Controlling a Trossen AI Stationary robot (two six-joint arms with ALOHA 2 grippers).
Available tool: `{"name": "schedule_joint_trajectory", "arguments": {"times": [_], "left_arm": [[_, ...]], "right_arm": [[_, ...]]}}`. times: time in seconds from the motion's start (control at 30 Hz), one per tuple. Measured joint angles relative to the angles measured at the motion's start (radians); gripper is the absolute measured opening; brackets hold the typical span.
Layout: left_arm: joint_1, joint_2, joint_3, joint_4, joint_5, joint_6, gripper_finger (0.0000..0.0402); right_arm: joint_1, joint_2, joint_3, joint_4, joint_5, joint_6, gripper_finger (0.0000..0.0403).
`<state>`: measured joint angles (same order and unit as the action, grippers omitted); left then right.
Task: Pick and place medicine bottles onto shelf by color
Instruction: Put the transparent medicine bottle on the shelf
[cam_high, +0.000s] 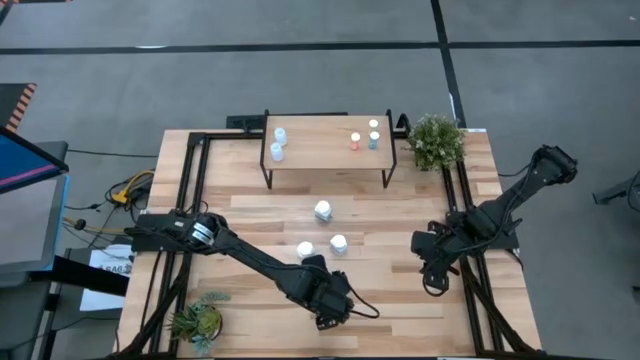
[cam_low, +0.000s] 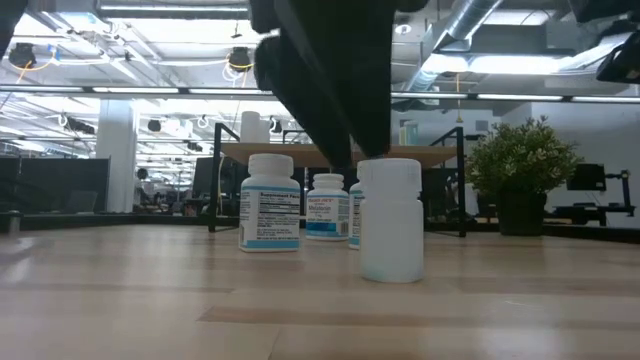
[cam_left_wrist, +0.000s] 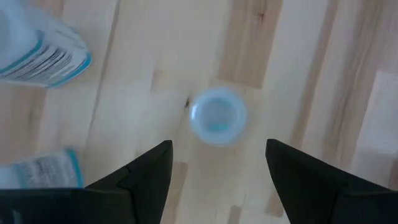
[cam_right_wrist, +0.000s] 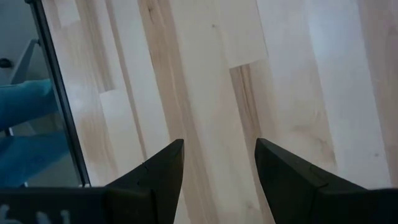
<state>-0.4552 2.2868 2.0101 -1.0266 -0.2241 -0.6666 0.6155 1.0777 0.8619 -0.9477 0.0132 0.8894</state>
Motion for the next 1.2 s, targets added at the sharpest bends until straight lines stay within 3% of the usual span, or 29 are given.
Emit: {"name": "schedule_joint_trajectory", "arguments": {"times": [0.83, 0.97, 1.2], "left_arm": [[0.043, 0.056, 0.004, 0.105, 0.035, 0.044, 0.024], [0.043, 0.056, 0.004, 0.104, 0.036, 0.044, 0.0212], [0.044, 0.056, 0.004, 0.1, 0.089, 0.031, 0.0122]], "right_arm": [[0.0, 0.0, 0.0, 0.006, 0.001, 0.0, 0.0218], [0.0, 0.0, 0.0, 0.006, 0.001, 0.0, 0.0218], [0.0, 0.0, 0.0, 0.006, 0.001, 0.0, 0.0218]]}}
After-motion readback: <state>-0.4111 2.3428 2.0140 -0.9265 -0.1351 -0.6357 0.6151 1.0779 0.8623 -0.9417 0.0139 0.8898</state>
